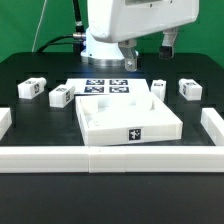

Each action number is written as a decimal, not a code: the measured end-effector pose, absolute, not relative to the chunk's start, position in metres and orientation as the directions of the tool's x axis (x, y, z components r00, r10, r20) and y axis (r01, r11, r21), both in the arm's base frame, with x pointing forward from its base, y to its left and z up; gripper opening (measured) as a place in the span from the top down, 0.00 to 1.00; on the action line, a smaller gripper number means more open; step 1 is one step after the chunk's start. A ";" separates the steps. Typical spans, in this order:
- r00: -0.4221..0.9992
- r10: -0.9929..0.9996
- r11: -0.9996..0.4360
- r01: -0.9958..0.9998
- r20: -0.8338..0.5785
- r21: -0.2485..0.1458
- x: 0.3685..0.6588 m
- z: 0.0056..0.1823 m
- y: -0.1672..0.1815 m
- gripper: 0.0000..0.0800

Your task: Assemble one leg

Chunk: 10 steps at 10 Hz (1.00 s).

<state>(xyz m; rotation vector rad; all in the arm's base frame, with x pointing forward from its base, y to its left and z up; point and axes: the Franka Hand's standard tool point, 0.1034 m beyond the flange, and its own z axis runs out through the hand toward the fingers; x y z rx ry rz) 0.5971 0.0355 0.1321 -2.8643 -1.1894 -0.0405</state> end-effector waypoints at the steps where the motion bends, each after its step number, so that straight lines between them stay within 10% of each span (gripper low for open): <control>1: 0.706 0.707 -0.705 0.708 0.039 -0.027 0.597 0.132 0.035 0.19; 7: 0.690 0.723 -0.689 0.724 0.043 -0.022 0.596 0.130 0.034 0.19; 10: 0.430 0.901 -0.431 0.902 0.050 0.015 0.562 0.110 0.016 0.19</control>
Offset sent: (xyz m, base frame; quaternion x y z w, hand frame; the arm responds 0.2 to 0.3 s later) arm 0.0000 0.0000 0.0000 0.0000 0.0000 0.0000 1.0000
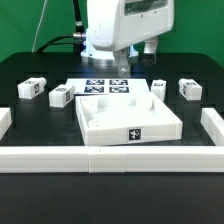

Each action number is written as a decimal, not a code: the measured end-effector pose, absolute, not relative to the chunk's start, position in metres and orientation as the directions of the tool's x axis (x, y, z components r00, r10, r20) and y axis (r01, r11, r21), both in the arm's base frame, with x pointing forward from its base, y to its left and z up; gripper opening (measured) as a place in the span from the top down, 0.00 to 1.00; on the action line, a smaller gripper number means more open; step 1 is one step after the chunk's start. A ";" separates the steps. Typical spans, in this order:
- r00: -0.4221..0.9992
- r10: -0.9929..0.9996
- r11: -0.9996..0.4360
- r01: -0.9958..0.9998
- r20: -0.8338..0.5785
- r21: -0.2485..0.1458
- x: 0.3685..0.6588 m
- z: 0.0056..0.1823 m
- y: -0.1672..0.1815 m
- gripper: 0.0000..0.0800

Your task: Assemble one leg

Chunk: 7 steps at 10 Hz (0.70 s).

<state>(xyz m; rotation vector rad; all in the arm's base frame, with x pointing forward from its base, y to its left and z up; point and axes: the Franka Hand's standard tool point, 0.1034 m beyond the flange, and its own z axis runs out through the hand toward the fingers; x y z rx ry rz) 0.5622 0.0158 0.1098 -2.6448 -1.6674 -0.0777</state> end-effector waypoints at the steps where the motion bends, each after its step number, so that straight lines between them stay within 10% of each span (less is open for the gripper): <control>1: 0.376 0.926 -0.377 0.926 0.041 0.010 0.557 0.106 0.015 0.19; 5: 0.361 0.932 -0.361 0.933 0.028 0.000 0.553 0.103 0.014 0.19; 7: 0.124 0.992 -0.126 0.990 0.030 0.056 0.549 0.091 0.006 0.19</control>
Offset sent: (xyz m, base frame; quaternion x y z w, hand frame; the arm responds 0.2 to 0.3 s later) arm 0.0000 0.0000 0.0000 0.0000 0.0000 0.0000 1.0000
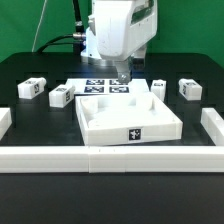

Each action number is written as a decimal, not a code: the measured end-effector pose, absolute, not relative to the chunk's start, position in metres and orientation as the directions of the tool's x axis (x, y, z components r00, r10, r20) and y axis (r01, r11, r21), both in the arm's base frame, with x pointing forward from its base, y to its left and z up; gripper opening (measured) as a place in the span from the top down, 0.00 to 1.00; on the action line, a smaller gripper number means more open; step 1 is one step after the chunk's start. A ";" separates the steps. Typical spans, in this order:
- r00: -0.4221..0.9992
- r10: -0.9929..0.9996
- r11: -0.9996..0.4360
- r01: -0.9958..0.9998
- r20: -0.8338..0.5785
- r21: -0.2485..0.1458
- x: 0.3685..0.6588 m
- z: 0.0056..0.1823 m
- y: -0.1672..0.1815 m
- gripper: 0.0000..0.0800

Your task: Assemble one leg

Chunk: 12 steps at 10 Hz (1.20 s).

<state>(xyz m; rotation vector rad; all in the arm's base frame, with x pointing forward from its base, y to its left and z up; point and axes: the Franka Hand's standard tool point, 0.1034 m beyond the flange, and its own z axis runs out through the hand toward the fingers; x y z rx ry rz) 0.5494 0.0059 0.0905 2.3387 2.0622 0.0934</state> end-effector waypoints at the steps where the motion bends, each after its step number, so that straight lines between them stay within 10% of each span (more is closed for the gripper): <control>1: 0.054 0.998 -0.055 0.997 0.015 0.049 0.540 0.083 0.005 0.19; 8: -0.106 0.994 0.108 0.991 -0.033 0.083 0.527 0.073 0.011 0.19; 12: -0.147 0.989 0.148 0.989 -0.018 0.030 0.471 0.047 0.013 0.19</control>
Offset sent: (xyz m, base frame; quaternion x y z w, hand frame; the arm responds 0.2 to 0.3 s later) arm -0.0274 0.0015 0.0040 0.0157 -0.0025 -0.0069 0.9999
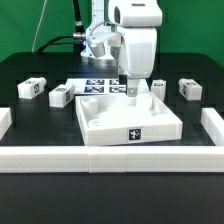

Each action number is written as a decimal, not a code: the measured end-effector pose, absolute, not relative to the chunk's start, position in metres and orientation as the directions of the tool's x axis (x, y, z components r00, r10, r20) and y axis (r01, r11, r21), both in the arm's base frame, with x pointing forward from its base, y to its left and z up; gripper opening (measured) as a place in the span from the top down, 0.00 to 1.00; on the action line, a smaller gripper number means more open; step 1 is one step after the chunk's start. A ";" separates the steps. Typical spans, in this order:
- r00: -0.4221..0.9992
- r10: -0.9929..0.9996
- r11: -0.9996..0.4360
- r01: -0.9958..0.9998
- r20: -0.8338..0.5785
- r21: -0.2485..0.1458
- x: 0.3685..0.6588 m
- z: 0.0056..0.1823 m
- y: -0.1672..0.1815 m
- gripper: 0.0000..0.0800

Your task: Assemble one leg

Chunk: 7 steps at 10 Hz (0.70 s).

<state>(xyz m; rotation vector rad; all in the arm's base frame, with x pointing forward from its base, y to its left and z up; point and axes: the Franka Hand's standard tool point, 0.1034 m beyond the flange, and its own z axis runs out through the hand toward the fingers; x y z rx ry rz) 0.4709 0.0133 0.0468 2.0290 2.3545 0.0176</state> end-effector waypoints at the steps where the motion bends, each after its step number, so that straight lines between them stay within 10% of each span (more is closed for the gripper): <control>1: -0.157 0.988 0.157 0.988 -0.010 0.011 0.455 0.035 0.012 0.19; 7: -0.128 0.992 0.128 0.991 0.008 -0.026 0.440 0.008 0.007 0.19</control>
Offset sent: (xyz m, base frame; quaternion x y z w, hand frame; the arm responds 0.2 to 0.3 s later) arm -0.0030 -0.0039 -0.0234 -0.0189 0.0223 0.0029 0.9996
